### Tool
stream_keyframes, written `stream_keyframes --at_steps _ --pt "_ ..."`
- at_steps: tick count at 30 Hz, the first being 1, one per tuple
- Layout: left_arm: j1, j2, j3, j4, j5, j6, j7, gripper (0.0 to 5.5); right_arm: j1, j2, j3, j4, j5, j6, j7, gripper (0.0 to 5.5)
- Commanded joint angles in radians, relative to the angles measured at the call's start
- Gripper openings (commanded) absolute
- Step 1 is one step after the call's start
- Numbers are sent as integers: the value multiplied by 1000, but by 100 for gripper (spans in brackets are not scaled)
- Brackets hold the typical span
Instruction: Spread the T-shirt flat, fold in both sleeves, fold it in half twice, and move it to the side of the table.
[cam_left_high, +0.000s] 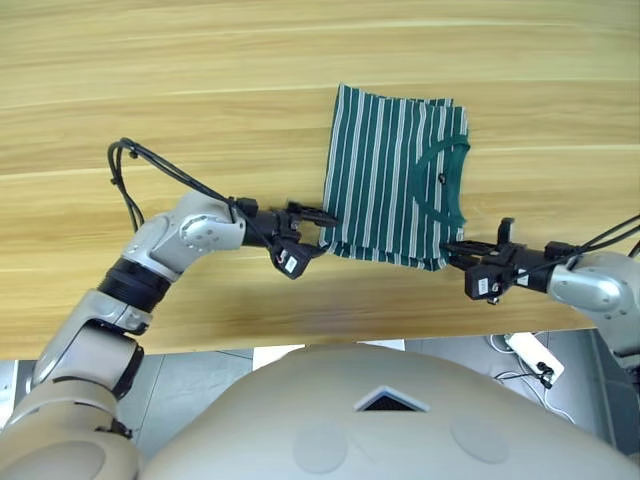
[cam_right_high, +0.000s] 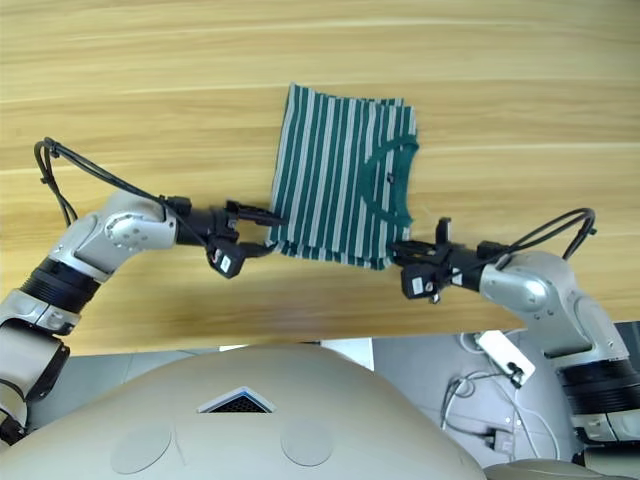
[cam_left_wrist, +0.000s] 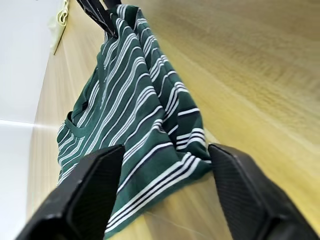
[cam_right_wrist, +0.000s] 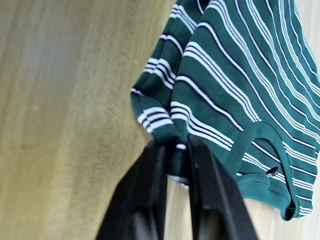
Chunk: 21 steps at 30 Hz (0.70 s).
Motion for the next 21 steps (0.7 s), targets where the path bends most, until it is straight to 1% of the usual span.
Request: stream_keyframes --at_steps 1,5,8,12,15,16,21 --pt "25 41 -34 30 43 21 -48 258 14 -6 42 39 -43 29 13 5" --pt "14 46 -32 45 43 24 -41 181 16 -13 46 42 -41 31 6 0" --pt "8 47 -30 57 42 22 -39 144 22 -17 44 40 -39 32 2 0" --pt "3 43 -30 66 44 18 -33 59 21 -21 47 41 -37 27 -5 0" --pt "-2 36 -29 75 43 13 -27 12 22 -23 50 41 -36 24 -9 0" --pt "-3 34 -29 77 41 10 -25 3 22 -24 51 41 -35 24 -9 0" --pt "12 28 -28 34 -54 -3 -49 0 33 -27 50 25 -18 11 -8 0"
